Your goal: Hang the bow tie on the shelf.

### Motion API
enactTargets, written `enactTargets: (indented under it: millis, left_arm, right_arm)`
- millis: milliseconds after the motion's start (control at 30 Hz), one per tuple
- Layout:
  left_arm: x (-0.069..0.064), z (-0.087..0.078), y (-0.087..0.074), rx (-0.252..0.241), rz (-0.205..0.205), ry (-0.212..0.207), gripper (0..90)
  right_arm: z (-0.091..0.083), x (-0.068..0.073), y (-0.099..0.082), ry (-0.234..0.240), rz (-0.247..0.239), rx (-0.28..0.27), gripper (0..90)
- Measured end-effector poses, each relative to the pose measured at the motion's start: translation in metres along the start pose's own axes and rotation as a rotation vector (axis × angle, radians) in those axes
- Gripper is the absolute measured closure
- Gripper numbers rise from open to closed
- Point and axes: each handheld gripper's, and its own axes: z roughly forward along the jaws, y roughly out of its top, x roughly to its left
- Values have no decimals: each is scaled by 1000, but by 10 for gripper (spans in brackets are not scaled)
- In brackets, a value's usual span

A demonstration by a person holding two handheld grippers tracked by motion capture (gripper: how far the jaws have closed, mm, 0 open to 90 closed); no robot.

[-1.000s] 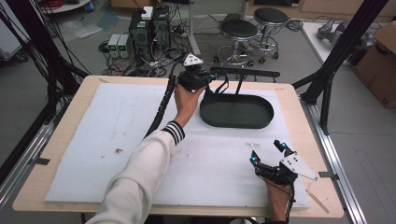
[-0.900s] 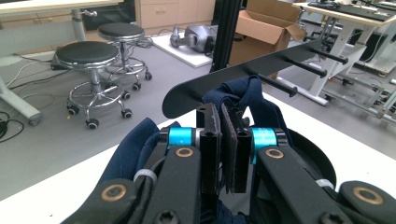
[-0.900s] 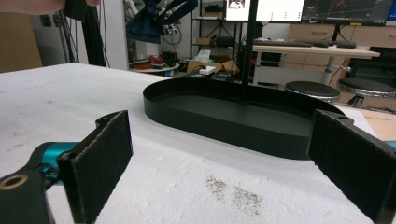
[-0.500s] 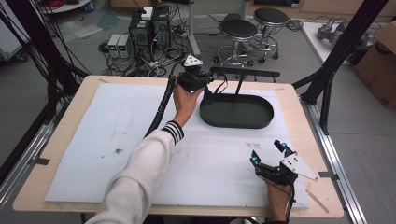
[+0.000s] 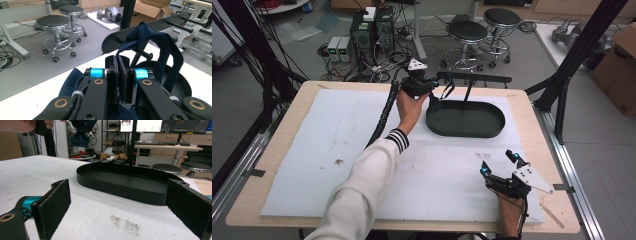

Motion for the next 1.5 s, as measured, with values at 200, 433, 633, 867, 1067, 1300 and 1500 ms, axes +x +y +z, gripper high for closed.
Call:
enactTargets:
  millis: [200,433,633,867,1067,1300,1500]
  left_arm:
    - [-6,1,1,-27,2,-5,855]
    - [-7,1,1,-54,18,20,854]
    - [-7,1,2,-85,2,34,855]
    - [-7,6,-2,-50,12,30,849]
    - [-9,8,-4,-30,22,18,810]
    - [-9,7,-7,-27,28,10,810]
    - [-8,4,-9,-28,25,6,779]
  right_arm:
    - [0,-1,0,-4,-3,-2,59]
    - [0,0,0,0,7,3,59]
    - [0,-1,0,-1,8,0,59]
    - [0,-1,0,0,12,0,59]
    - [0,-1,0,-1,9,0,59]
    - [0,-1,0,-1,7,0,59]
    - [0,-1,0,-1,7,-1,59]
